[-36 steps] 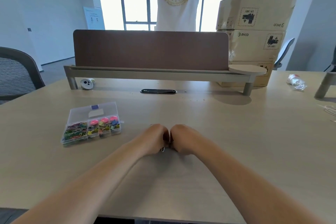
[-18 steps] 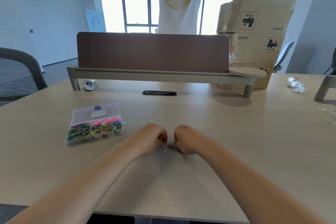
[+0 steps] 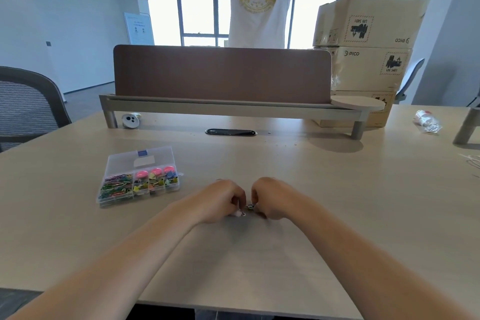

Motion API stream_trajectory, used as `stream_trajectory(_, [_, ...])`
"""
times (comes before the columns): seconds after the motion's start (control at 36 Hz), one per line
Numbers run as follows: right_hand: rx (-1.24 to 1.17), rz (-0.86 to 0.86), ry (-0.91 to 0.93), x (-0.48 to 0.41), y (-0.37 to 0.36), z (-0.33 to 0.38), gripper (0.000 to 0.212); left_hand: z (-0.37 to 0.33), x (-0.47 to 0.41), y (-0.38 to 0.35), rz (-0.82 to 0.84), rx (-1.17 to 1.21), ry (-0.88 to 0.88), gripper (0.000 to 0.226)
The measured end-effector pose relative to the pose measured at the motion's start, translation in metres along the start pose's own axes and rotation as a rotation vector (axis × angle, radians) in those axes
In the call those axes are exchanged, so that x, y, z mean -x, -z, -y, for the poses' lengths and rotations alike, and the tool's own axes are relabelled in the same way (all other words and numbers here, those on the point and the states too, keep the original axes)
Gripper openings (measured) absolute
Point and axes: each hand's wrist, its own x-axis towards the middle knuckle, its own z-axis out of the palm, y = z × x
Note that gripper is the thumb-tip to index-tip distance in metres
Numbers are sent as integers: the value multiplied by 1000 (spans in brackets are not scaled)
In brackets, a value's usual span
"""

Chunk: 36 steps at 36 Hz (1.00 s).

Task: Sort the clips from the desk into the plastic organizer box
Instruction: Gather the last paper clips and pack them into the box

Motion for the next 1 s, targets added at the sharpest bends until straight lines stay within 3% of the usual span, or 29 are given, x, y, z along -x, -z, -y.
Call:
stream_trajectory(0.36, [-44,6,34,8,4,-1,15,0,-5,-10,-31,2,43,9])
stream_trajectory(0.64, [-130,-64,60,13,2,-3,15,7,-4,-20,-147,56,75,6])
stream_trajectory(0.83, [-149,-110,70,15,-1,-6,13,5,-9,-20,-221,102,68,20])
stream_trajectory(1.0, [-139,-124,43,19,0,-14,16,-2,-18,-23,-159,62,68,24])
